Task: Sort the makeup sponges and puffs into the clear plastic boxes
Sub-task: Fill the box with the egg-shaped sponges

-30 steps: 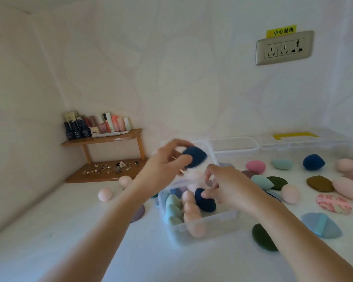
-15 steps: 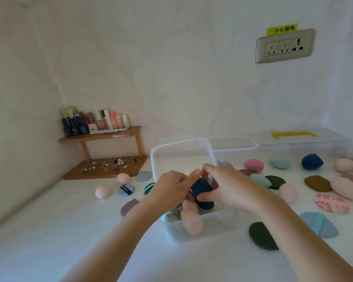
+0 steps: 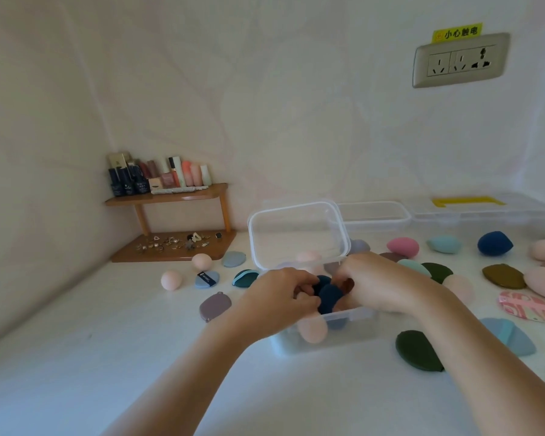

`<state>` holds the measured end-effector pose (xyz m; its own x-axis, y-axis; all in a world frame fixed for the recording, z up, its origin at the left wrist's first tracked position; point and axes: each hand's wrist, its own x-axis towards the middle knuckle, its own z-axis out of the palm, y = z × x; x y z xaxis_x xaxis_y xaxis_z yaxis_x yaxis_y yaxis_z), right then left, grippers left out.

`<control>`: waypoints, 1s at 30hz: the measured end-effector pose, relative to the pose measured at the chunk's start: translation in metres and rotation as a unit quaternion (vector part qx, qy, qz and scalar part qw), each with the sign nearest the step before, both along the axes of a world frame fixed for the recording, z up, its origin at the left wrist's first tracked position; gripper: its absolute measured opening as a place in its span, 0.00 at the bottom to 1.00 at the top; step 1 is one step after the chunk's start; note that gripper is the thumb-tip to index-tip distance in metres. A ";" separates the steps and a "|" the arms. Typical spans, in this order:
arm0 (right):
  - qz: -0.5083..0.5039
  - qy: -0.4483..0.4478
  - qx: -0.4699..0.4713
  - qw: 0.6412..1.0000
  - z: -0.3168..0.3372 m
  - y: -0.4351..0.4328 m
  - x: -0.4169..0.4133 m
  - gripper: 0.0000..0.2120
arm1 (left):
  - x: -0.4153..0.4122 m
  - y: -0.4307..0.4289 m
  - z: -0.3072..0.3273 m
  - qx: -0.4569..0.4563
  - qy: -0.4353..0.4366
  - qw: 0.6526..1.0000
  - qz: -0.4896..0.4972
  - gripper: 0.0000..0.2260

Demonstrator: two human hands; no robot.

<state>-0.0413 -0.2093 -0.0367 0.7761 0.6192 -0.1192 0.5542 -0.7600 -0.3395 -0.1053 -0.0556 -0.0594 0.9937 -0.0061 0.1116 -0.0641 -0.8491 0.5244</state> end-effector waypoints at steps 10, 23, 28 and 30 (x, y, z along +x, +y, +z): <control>-0.030 -0.043 -0.113 0.992 -0.002 0.007 0.005 0.08 | 0.007 0.034 -0.001 -0.088 -0.304 0.942 0.115 0.07; -0.037 -0.027 -0.137 0.990 0.001 -0.015 0.005 0.05 | 0.035 0.079 -0.042 -0.006 -0.037 0.997 0.070 0.18; -0.040 -0.028 -0.104 0.993 0.000 -0.017 0.007 0.11 | 0.041 0.074 -0.043 0.030 -0.035 0.996 0.076 0.16; -0.042 -0.034 -0.083 0.995 -0.001 -0.017 0.007 0.10 | 0.041 0.072 -0.042 0.033 -0.040 0.995 0.081 0.14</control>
<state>-0.0341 -0.2261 -0.0374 0.8340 0.5280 -0.1603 0.5036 -0.8471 -0.1701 -0.0647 0.0166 -0.1011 0.9701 0.1443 0.1951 0.0379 -0.8842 0.4655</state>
